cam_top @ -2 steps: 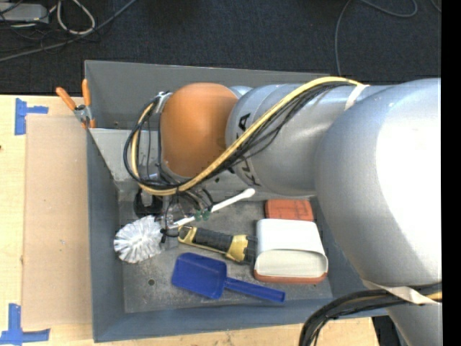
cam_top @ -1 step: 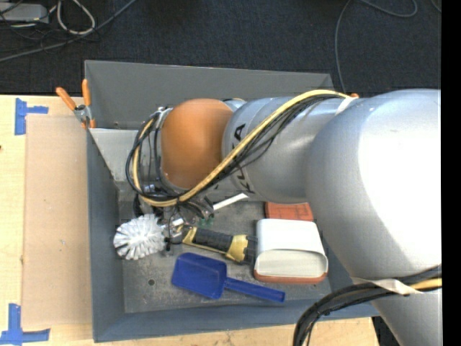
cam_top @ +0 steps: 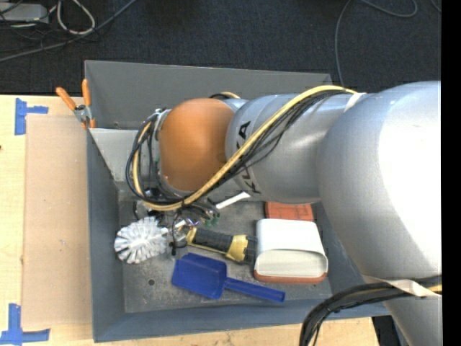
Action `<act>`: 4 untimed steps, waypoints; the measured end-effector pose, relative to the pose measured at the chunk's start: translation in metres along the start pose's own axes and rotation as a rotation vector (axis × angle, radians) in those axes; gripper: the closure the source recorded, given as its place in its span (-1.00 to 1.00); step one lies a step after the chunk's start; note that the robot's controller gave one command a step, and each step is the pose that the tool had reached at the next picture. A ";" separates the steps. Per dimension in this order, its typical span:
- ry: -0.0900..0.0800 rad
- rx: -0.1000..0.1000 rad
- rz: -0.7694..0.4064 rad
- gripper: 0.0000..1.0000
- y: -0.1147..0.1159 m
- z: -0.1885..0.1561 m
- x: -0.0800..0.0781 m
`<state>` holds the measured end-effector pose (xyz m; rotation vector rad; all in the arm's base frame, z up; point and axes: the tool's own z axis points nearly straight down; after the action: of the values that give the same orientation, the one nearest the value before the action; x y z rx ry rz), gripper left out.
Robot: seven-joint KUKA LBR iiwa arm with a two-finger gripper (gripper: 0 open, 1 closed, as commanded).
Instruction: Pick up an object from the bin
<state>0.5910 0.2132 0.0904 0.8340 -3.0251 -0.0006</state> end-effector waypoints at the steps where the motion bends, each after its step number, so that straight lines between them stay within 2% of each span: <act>1: -0.006 -0.002 0.102 -1.00 -0.008 0.011 -0.006; 2: -0.003 0.004 -0.288 1.00 0.015 0.017 -0.012; 3: -0.003 0.004 -0.286 1.00 0.015 0.017 -0.012; 4: 0.005 0.001 -0.284 1.00 0.016 -0.001 -0.009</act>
Offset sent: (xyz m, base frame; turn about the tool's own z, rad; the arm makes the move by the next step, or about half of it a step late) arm -0.0010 0.0216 -0.0204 -0.2934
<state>0.5906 0.2311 0.0914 1.2523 -2.8729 0.0018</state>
